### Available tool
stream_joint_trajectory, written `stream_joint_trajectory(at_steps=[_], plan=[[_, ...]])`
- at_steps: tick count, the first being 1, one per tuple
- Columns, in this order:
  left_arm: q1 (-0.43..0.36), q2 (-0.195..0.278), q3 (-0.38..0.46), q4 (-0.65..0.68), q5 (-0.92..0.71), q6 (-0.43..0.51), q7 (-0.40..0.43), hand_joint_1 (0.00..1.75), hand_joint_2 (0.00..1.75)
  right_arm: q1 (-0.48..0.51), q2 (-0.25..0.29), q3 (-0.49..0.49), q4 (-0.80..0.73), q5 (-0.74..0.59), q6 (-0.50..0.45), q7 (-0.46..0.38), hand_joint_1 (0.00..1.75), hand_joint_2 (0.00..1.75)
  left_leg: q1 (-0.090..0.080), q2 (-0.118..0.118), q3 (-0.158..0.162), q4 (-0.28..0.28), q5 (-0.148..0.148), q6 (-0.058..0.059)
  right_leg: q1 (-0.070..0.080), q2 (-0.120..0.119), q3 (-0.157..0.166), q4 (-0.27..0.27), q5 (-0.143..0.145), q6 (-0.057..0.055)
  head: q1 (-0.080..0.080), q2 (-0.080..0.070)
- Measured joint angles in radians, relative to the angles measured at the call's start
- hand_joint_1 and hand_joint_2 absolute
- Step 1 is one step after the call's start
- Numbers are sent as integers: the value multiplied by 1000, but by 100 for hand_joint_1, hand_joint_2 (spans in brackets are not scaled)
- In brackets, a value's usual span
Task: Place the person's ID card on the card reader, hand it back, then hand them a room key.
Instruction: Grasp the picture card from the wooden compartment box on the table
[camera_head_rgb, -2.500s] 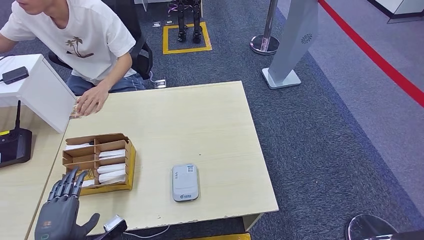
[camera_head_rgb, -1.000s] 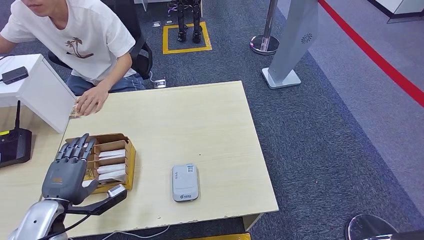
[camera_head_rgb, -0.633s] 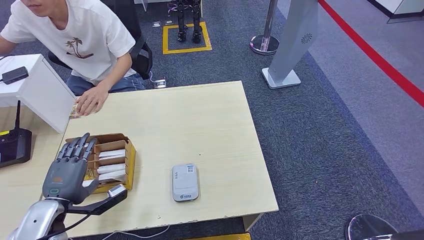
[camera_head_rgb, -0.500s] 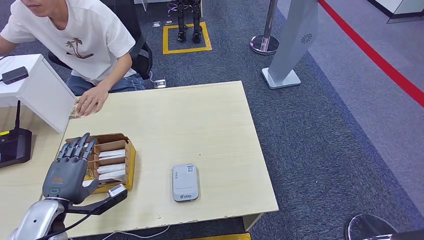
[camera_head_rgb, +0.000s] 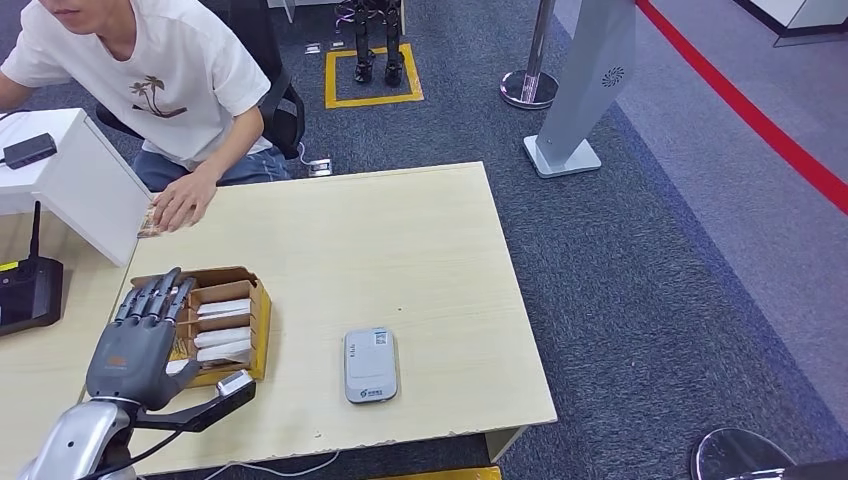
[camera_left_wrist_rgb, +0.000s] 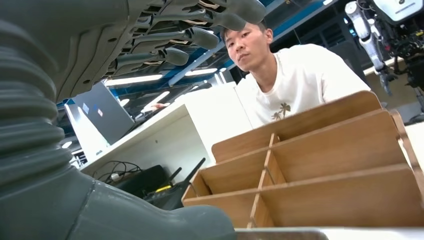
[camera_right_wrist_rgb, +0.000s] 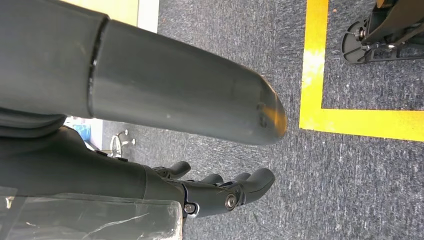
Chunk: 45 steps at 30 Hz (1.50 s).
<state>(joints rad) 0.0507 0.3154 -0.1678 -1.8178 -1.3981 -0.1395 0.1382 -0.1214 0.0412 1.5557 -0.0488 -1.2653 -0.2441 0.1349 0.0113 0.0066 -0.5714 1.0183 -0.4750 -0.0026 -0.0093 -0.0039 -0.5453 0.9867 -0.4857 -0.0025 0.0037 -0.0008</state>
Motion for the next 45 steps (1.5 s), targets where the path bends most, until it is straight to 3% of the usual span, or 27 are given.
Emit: stream_joint_trajectory(at_steps=[21, 36, 45], plan=[[123, 15, 0, -41, 40, 7, -18, 0, 175, 0, 0, 0, 0, -7, -1, 3, 0, 0, 0, 0, 0, 0, 0, 0, 0, 0, 0, 0, 0, 0, 0, 0], [163, 20, 0, -54, 67, 7, 13, 0, 175, 0, 0, 0, 0, 0, -2, 10, 0, 0, 0, 0, 0, 0, 0, 0, 0, 0, 0, 0, 0, 0, 0, 0], [166, -7, 0, -33, 114, 3, 26, 0, 175, 0, 0, 0, 0, 24, -1, 17, 0, 0, 0, 0, 0, 0, 0, 0, 0, 0, 0, 0, 0, 0, 0, 0]])
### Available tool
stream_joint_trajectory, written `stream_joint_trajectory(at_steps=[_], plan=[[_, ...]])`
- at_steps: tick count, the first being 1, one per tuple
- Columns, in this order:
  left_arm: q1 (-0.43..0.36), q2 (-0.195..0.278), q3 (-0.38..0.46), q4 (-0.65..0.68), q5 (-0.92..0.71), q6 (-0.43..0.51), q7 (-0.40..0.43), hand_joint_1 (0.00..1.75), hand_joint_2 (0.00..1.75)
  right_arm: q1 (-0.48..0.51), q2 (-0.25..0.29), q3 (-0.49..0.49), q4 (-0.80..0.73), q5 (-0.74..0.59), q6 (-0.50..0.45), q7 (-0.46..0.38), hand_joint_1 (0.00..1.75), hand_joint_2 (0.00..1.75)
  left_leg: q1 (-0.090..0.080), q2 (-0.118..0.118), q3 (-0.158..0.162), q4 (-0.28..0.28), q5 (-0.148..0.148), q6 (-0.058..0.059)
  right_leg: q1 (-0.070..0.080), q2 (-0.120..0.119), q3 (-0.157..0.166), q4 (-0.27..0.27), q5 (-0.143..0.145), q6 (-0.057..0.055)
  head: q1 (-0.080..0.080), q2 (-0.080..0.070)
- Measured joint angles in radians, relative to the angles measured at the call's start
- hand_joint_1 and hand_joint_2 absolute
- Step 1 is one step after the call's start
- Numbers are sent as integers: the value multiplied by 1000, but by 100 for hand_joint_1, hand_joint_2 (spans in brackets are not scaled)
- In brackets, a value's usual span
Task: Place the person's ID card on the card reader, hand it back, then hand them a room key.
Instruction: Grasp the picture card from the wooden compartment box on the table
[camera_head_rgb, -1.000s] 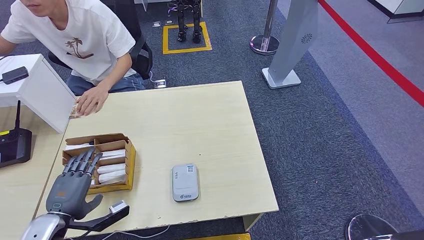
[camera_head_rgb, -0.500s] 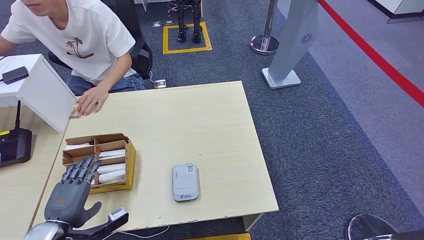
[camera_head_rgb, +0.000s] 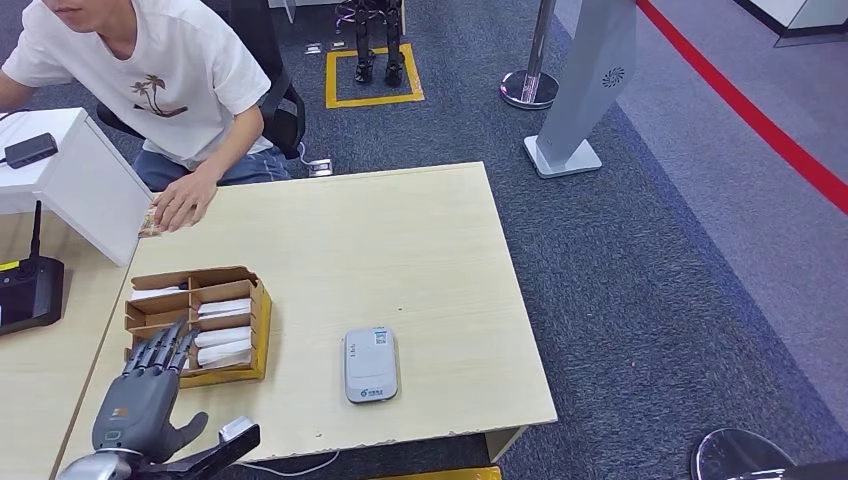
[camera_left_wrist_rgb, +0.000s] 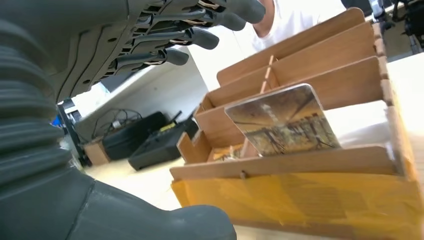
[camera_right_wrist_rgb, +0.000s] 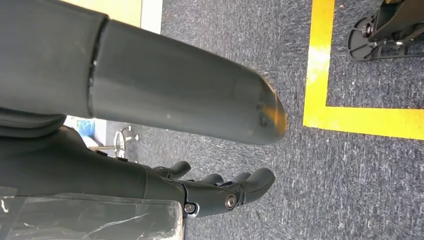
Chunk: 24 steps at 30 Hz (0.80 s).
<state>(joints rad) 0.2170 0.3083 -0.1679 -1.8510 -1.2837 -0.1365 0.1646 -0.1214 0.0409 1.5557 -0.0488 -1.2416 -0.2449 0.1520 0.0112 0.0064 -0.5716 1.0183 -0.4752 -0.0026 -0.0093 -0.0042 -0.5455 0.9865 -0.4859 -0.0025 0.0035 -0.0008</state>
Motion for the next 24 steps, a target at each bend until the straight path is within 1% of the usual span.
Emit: stream_joint_trajectory(at_steps=[15, 24], plan=[[-70, -44, 0, 79, 25, -18, -17, 0, 175, -1, -6, 0, 0, 19, 3, 3, 0, 0, 0, 0, 0, 0, 0, 0, 0, 0, 0, 0, 0, 0, 0, 0], [-86, -54, 0, 98, 18, -24, -25, 0, 175, -1, -8, 0, 0, 27, 4, 3, 0, 0, 0, 0, 0, 0, 0, 0, 0, 0, 0, 0, 0, 0, 0, 0]])
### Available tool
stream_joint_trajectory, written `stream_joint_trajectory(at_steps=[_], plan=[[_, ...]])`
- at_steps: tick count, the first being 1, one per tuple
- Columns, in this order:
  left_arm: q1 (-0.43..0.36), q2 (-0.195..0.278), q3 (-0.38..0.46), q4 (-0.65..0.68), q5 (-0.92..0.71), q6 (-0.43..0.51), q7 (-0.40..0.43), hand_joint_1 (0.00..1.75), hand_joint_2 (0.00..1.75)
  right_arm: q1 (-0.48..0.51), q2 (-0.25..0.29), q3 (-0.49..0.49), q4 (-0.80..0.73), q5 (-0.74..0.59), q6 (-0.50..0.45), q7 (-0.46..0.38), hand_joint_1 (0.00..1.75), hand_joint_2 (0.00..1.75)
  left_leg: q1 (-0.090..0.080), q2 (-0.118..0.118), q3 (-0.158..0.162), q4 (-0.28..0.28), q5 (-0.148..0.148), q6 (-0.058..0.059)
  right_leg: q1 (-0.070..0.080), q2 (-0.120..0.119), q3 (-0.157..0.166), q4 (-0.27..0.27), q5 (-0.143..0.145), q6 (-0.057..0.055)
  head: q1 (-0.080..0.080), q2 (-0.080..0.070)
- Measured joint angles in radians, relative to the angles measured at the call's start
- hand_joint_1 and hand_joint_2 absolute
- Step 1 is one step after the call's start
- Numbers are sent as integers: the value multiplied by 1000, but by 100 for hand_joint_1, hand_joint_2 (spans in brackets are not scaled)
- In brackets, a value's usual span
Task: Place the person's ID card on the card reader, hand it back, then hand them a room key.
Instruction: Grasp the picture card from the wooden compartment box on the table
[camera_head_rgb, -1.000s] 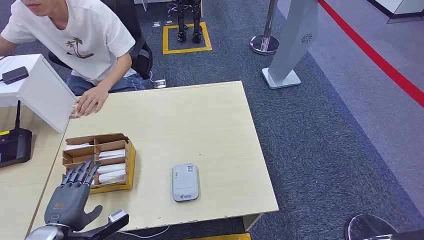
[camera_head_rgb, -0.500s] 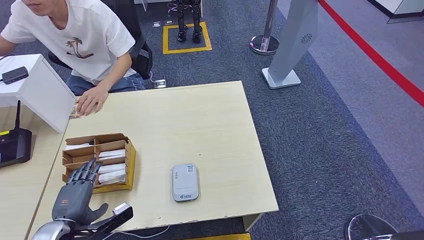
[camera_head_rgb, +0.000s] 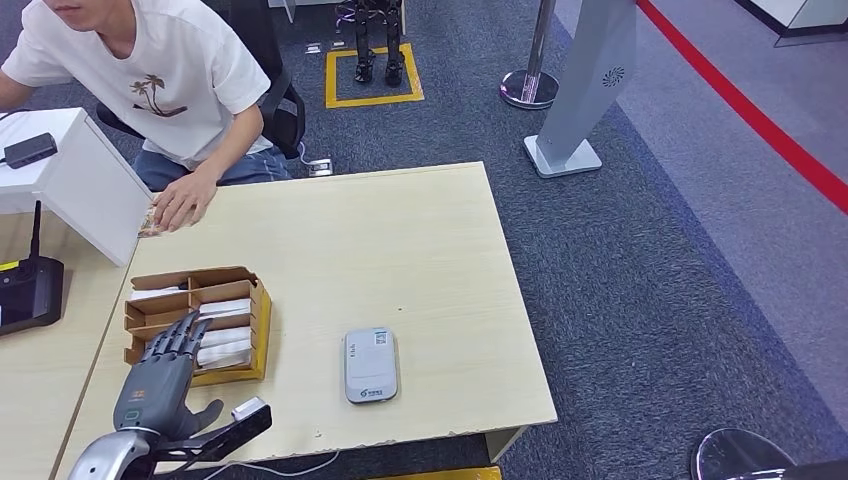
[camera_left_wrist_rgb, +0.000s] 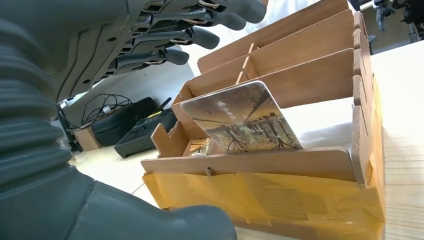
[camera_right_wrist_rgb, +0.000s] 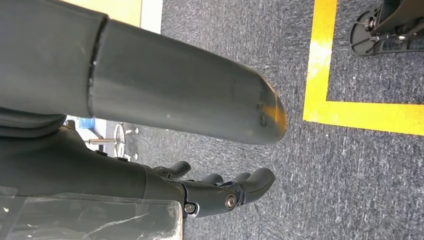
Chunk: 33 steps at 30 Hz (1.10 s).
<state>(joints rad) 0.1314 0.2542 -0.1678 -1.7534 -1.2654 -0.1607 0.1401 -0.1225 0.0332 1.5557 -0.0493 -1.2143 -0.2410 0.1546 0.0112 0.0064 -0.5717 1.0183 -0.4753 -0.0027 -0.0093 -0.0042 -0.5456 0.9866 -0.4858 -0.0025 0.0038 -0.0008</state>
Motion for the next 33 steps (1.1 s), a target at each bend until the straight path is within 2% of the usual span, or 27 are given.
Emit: stream_joint_trajectory(at_steps=[33], plan=[[2, -12, 0, 16, -3, -3, -2, 0, 175, 0, -1, 0, -8, 19, 1, 3, 0, 0, 0, 0, 0, 0, 0, 0, 0, 0, 0, 0, 0, 0, 0, 0]])
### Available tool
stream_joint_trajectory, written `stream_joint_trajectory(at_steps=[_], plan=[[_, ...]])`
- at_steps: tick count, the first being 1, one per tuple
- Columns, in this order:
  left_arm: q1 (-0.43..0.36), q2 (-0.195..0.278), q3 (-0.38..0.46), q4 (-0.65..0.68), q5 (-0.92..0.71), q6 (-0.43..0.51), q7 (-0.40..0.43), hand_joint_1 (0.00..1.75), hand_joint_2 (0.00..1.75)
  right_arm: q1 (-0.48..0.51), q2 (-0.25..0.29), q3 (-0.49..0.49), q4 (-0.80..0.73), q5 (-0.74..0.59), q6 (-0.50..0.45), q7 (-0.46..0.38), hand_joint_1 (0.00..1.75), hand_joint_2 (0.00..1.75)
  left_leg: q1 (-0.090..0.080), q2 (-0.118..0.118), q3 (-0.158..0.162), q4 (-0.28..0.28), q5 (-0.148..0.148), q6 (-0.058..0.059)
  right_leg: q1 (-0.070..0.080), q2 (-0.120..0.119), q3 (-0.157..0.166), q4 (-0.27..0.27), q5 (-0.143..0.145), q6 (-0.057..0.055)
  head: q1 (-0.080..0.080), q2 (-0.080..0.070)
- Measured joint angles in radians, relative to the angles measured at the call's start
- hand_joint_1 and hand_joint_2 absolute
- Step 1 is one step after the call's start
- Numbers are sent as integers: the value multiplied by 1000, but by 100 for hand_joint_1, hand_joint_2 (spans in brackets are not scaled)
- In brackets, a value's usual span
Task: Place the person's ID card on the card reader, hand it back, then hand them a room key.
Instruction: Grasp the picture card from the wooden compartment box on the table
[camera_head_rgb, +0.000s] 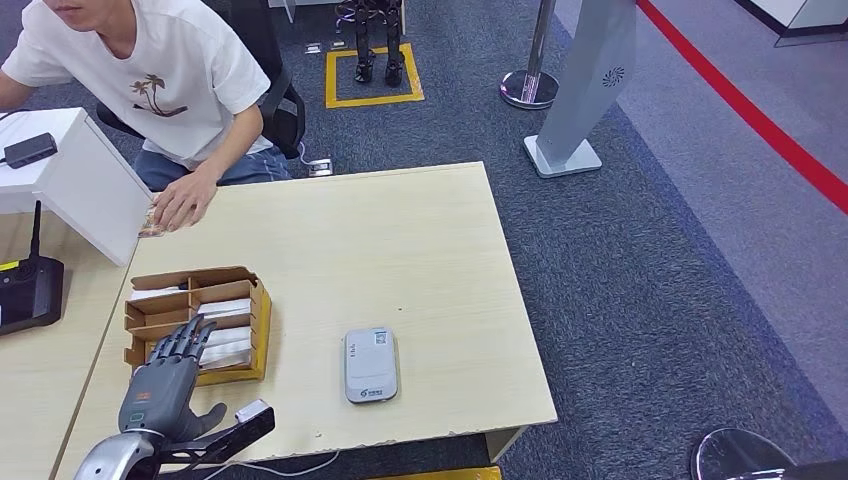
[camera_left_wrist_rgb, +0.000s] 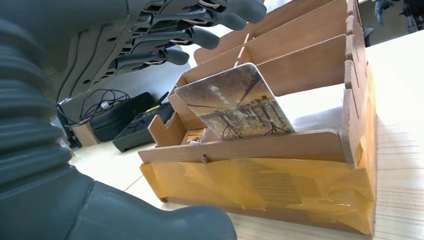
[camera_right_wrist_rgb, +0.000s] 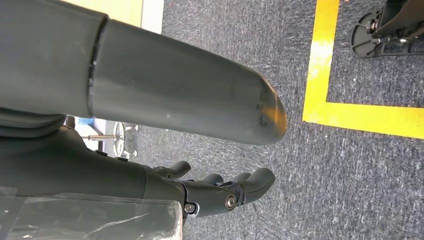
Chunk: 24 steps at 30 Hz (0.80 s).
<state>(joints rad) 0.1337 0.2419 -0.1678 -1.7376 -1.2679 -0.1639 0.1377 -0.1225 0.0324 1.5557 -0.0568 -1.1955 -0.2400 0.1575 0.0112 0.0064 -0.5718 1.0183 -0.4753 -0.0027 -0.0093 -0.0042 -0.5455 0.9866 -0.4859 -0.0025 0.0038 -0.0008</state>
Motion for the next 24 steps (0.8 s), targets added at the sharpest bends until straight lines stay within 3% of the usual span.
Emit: stream_joint_trajectory(at_steps=[12, 13, 16, 17, 24], plan=[[0, -6, 0, 0, -1, 0, 0, 0, 175, 0, 0, 0, 0, 1, 0, 0, 0, 0, 0, 0, 0, 0, 0, 0, 0, 0, 0, 0, 0, 0, 0, 0], [0, -7, 0, 0, -1, 0, 0, 8, 175, 0, 0, 0, 0, 1, 0, 0, 0, 0, 0, 0, 0, 0, 0, 0, 0, 0, 0, 0, 0, 0, 0, 0], [1, -9, 0, 0, -3, 0, 0, 137, 175, 0, 0, 0, 0, 1, 0, 0, 0, 0, 0, 0, 0, 0, 0, 0, 0, 0, 0, 0, 0, 0, 0, 0], [1, -9, 0, 0, -4, 0, 0, 172, 175, 0, 0, 0, 0, 1, 0, 0, 0, 0, 0, 0, 0, 0, 0, 0, 0, 0, 0, 0, 0, 0, 0, 0], [3, -10, 0, 0, -10, 0, 4, 175, 175, 0, 0, 0, 0, 2, 0, 0, 0, 0, 0, 0, 0, 0, 0, 0, 0, 0, 0, 0, 0, 0, 0, 0]])
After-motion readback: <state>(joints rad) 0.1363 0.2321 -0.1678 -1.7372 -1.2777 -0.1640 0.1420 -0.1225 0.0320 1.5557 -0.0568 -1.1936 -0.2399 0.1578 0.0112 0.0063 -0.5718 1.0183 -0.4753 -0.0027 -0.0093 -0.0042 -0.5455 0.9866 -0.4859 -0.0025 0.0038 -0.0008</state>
